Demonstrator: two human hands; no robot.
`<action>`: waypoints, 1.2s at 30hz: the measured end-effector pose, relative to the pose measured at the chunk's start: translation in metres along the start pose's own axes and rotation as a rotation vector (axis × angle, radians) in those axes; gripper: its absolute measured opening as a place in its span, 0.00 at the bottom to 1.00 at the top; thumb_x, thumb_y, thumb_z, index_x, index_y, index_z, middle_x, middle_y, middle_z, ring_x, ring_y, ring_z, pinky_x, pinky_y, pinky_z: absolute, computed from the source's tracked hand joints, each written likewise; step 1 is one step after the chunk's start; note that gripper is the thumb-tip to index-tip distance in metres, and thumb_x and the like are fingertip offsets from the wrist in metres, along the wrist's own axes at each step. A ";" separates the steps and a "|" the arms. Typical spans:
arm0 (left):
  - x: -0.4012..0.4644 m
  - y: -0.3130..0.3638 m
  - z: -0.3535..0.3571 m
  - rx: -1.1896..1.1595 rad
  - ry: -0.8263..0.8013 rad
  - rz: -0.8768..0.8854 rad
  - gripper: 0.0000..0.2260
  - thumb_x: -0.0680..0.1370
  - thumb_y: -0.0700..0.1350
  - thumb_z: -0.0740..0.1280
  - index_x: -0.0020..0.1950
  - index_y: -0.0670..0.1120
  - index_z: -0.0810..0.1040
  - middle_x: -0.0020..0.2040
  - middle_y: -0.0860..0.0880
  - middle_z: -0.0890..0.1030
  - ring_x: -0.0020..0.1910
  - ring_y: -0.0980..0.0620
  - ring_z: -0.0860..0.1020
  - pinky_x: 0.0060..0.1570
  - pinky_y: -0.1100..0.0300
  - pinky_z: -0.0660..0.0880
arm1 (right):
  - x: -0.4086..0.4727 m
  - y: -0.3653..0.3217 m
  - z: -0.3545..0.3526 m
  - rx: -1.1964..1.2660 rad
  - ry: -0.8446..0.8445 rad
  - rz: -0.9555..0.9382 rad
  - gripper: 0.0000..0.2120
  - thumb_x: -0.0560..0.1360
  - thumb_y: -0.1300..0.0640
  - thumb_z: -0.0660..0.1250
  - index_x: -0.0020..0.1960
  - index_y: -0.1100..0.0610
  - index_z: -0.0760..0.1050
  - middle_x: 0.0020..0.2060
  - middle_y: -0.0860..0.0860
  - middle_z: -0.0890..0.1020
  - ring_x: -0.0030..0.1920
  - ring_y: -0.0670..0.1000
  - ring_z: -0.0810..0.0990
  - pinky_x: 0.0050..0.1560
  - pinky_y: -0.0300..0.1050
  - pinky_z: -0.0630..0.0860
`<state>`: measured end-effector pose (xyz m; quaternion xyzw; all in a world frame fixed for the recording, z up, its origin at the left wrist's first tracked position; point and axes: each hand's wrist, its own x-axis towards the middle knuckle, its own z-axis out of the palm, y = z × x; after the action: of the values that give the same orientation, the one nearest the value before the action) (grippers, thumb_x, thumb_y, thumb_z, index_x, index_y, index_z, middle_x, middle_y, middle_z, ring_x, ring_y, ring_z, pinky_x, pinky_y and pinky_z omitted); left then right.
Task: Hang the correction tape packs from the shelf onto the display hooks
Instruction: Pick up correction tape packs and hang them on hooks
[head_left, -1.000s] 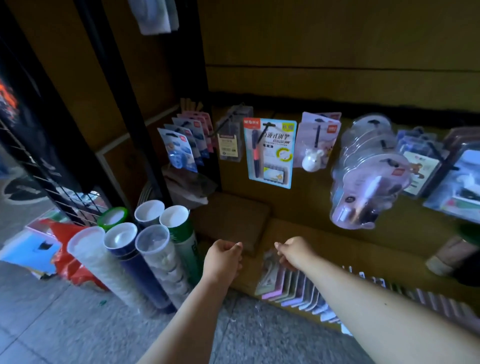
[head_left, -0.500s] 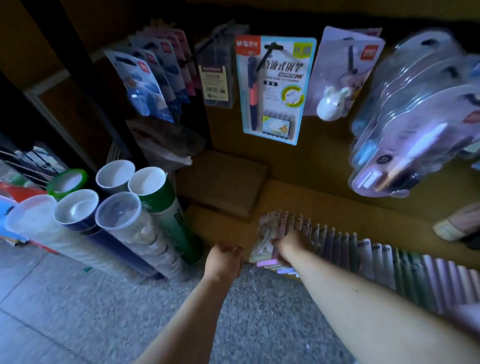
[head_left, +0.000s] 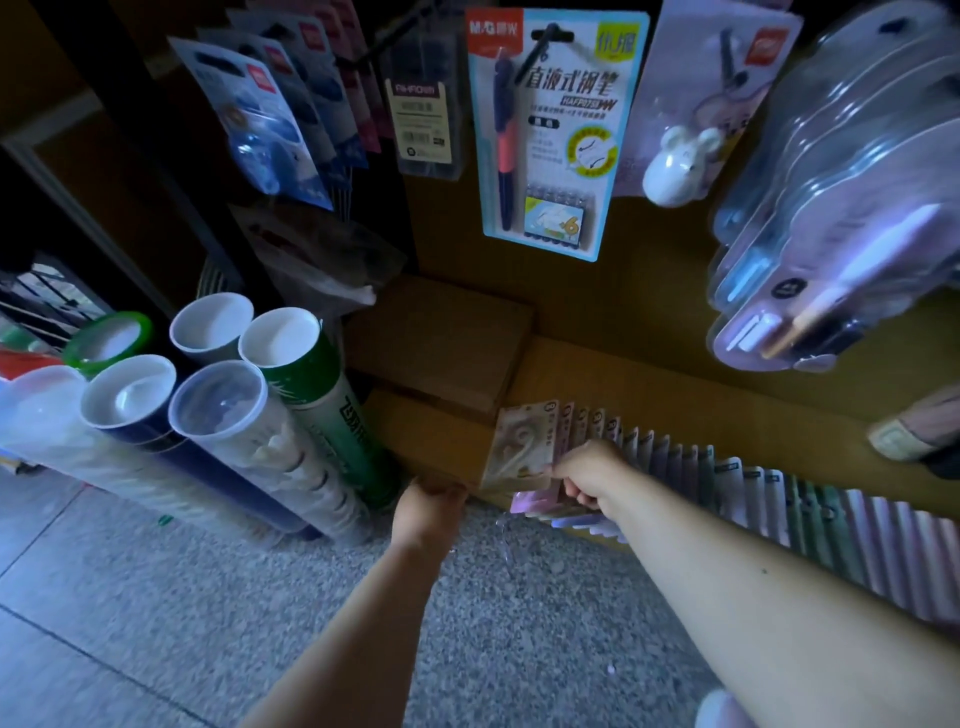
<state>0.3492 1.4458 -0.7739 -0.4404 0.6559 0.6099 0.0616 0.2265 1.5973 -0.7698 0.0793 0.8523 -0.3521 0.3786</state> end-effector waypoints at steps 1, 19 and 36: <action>0.000 0.000 0.000 -0.013 0.001 -0.015 0.07 0.74 0.44 0.68 0.38 0.45 0.72 0.35 0.46 0.73 0.36 0.45 0.70 0.43 0.49 0.68 | -0.004 0.002 -0.005 0.028 -0.021 -0.006 0.10 0.74 0.57 0.70 0.41 0.65 0.79 0.22 0.52 0.71 0.19 0.48 0.65 0.23 0.37 0.62; 0.001 -0.033 -0.003 -0.594 -0.176 -0.115 0.10 0.77 0.32 0.66 0.59 0.35 0.77 0.51 0.38 0.84 0.45 0.42 0.84 0.40 0.50 0.83 | 0.015 0.025 -0.010 -0.093 0.213 -0.019 0.23 0.72 0.46 0.71 0.25 0.59 0.74 0.15 0.48 0.75 0.20 0.48 0.74 0.27 0.38 0.72; 0.008 -0.046 -0.011 -0.574 -0.049 -0.167 0.16 0.79 0.32 0.65 0.66 0.36 0.74 0.60 0.33 0.80 0.57 0.33 0.79 0.59 0.36 0.75 | 0.018 0.009 -0.006 0.041 0.246 -0.094 0.10 0.72 0.59 0.70 0.31 0.57 0.77 0.19 0.49 0.76 0.23 0.50 0.73 0.28 0.37 0.68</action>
<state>0.3791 1.4378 -0.8102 -0.4775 0.4165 0.7736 0.0004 0.2137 1.6060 -0.7849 0.0897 0.8877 -0.3745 0.2525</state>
